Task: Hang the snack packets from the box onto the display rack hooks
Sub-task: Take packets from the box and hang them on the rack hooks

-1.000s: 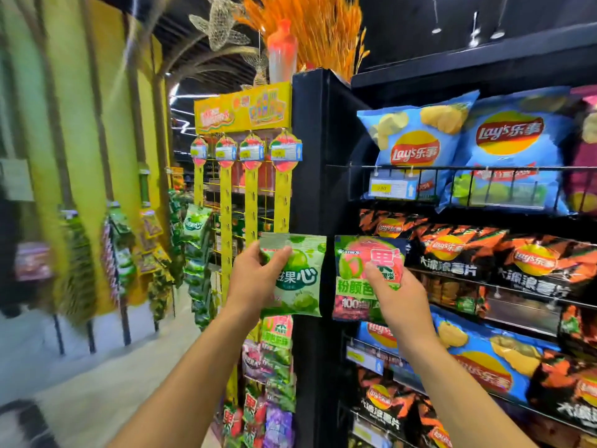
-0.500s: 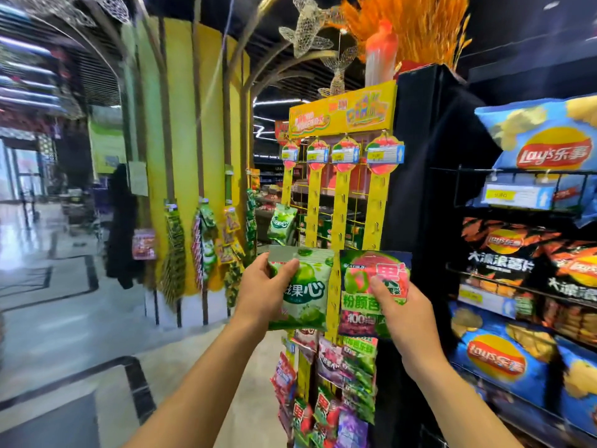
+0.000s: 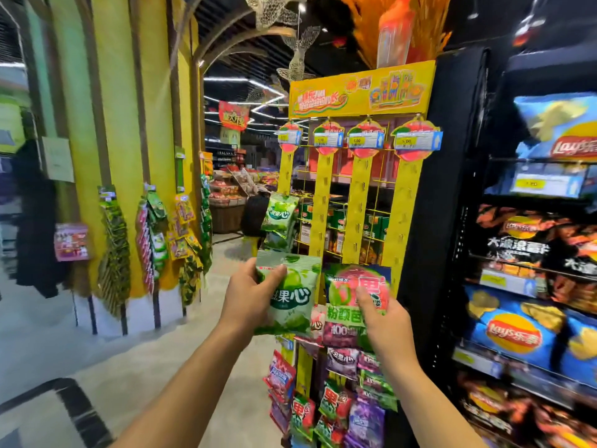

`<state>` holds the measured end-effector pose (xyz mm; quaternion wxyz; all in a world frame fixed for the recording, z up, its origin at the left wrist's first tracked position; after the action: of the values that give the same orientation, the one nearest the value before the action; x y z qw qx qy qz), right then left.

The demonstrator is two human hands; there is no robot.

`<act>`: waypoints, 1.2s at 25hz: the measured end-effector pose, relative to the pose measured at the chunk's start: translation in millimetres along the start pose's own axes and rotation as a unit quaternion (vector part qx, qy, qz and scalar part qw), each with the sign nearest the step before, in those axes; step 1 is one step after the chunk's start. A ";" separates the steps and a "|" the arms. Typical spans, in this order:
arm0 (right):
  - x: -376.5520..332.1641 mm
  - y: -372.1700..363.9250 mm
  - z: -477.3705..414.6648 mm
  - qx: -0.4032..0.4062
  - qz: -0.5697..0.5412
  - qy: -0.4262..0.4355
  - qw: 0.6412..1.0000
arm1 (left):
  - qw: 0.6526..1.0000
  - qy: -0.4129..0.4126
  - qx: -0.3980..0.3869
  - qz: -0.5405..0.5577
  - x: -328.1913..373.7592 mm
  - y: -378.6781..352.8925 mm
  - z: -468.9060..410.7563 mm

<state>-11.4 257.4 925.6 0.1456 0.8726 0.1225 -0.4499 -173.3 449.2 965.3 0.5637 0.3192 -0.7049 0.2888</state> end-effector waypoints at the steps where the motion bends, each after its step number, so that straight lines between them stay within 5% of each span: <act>1: 0.2 -4.8 1.4 0.010 0.003 -0.004 1.000 | 1.000 0.004 -0.008 -0.002 -2.4 4.0 -7.5; 12: 52.0 3.6 -28.3 0.087 0.019 -0.041 0.995 | 0.995 0.060 -0.083 -0.012 -43.5 -42.5 -79.2; 30: 151.9 42.2 -89.5 0.216 0.082 -0.111 0.967 | 0.985 0.027 -0.159 -0.061 -86.0 -147.7 -199.6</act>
<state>156.1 263.5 856.5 0.0027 0.8350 -0.0661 -0.5463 76.9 520.0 927.5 0.6426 0.2604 -0.7055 0.1467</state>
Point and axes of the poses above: each hand's wrist, its own z-axis away from the middle knuckle, its own y-axis out of the back of the hand, x = y × z, the point moved 7 cm from there along -z, towards the middle knuckle, and after that the axes turned 11 degrees about y, right-handed, at the moved point
